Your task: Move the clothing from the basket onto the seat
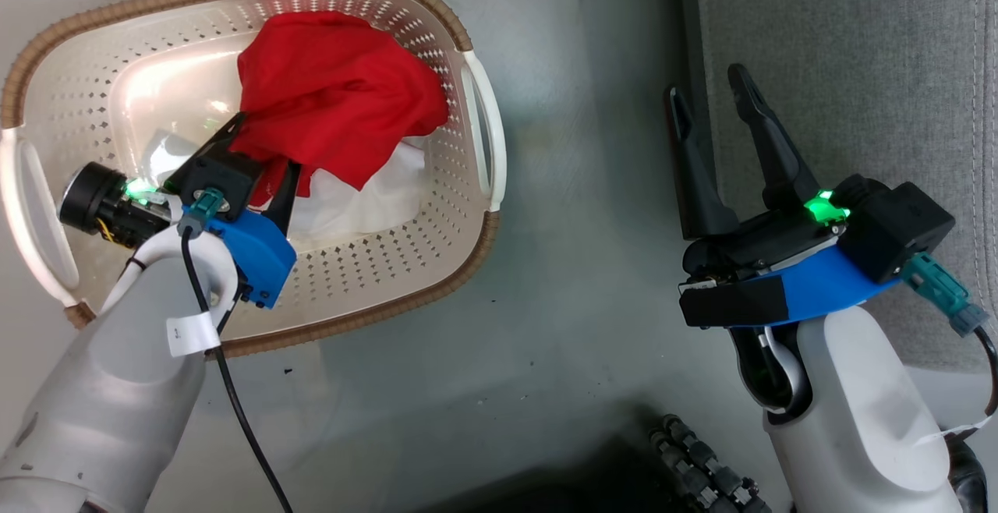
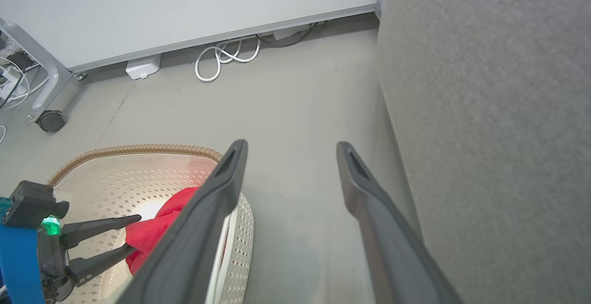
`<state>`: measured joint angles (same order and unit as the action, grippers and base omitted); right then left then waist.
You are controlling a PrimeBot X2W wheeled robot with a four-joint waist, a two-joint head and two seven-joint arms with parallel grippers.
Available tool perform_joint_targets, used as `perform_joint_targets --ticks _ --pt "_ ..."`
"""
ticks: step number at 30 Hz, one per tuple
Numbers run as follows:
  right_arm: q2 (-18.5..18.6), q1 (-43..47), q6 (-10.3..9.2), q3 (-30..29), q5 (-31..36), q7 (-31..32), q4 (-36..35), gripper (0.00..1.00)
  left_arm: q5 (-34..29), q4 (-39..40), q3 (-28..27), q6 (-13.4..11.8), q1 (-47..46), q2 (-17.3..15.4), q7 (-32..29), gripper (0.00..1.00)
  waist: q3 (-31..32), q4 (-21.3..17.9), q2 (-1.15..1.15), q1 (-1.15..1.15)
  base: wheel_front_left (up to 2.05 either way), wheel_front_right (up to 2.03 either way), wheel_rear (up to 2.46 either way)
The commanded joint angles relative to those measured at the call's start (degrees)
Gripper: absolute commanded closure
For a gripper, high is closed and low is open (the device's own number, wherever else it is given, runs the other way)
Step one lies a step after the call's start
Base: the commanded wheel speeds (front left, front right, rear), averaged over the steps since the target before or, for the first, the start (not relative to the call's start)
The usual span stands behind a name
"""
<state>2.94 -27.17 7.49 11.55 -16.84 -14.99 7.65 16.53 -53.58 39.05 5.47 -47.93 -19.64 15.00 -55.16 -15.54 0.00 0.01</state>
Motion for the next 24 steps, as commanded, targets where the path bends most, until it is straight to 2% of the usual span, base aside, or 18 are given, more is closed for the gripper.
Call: perform_joint_targets --ticks 1,8,9,10,24 --pt "-0.1 -1.1 0.01 0.1 -0.5 -0.2 -0.3 0.0 -0.3 -0.4 0.2 0.1 -1.3 -0.3 0.3 0.0 -0.3 -0.2 0.0 -0.01 0.0 0.0 0.0" --pt "-0.1 -1.1 0.01 0.2 -1.1 -0.2 -0.8 0.0 -0.4 -2.1 1.2 1.0 -3.5 -0.2 0.3 0.0 -0.8 -0.9 0.0 -0.01 0.0 0.0 0.0" --pt "-0.1 -1.1 0.01 0.2 -1.1 -0.2 -0.8 0.0 -0.2 -2.2 1.2 1.1 -3.6 -0.1 0.3 0.06 -0.8 -0.9 0.0 -0.01 0.0 0.0 0.0" --pt "-0.1 -1.1 0.01 0.2 -1.2 -0.2 -0.9 0.0 0.0 -2.3 1.2 1.2 -3.6 -0.1 0.3 1.0 -0.7 -1.0 0.0 -0.01 0.0 0.0 0.0" --pt "-0.1 -1.2 0.01 0.3 -0.6 -0.2 -1.3 0.0 2.6 -2.8 1.7 2.0 -3.1 0.9 0.3 1.0 0.0 -0.1 0.0 -0.01 0.0 0.0 0.0"
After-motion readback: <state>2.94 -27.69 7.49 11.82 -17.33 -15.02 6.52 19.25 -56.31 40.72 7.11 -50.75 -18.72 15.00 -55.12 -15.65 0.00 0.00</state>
